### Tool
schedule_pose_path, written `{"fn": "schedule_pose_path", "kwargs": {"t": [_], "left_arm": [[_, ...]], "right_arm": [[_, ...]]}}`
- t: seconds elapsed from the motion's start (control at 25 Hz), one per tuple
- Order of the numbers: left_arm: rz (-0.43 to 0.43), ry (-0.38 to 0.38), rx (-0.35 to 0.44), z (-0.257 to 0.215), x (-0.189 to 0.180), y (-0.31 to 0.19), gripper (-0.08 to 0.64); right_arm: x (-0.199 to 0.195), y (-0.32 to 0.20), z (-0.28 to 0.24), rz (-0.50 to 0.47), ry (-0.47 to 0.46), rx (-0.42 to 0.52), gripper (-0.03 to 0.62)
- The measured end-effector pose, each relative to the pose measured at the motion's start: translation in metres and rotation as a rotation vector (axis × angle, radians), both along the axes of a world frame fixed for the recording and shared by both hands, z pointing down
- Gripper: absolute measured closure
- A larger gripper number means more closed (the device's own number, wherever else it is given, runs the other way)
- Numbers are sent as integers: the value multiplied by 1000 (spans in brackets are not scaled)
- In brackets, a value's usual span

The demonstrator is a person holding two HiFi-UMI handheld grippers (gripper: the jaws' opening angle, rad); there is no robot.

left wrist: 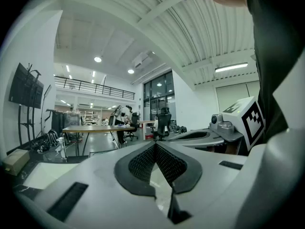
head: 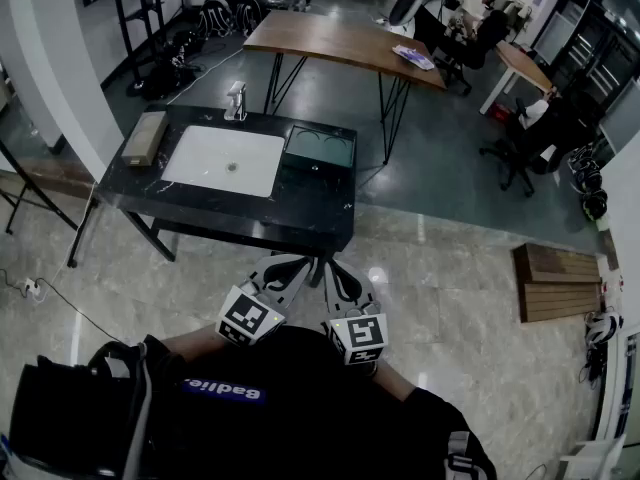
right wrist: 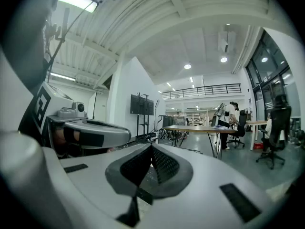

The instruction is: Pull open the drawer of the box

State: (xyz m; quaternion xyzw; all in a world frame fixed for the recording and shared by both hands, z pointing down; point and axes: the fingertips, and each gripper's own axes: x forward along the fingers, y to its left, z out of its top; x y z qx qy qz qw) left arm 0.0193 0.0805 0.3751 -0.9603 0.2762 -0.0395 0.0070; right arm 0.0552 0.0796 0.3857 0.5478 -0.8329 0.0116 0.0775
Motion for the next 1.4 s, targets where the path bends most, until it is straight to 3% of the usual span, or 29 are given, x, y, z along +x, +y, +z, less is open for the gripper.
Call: {"fn": "schedule_pose_path", "kwargs": {"t": [0.84, 1.4], "left_arm": [[-23, -12, -28, 8, 7, -7, 558], [-96, -30, -30, 9, 49, -13, 558]], "right_arm": [[10, -7, 8, -4, -36, -11, 592], [50, -16, 11, -75, -45, -18, 592]]}}
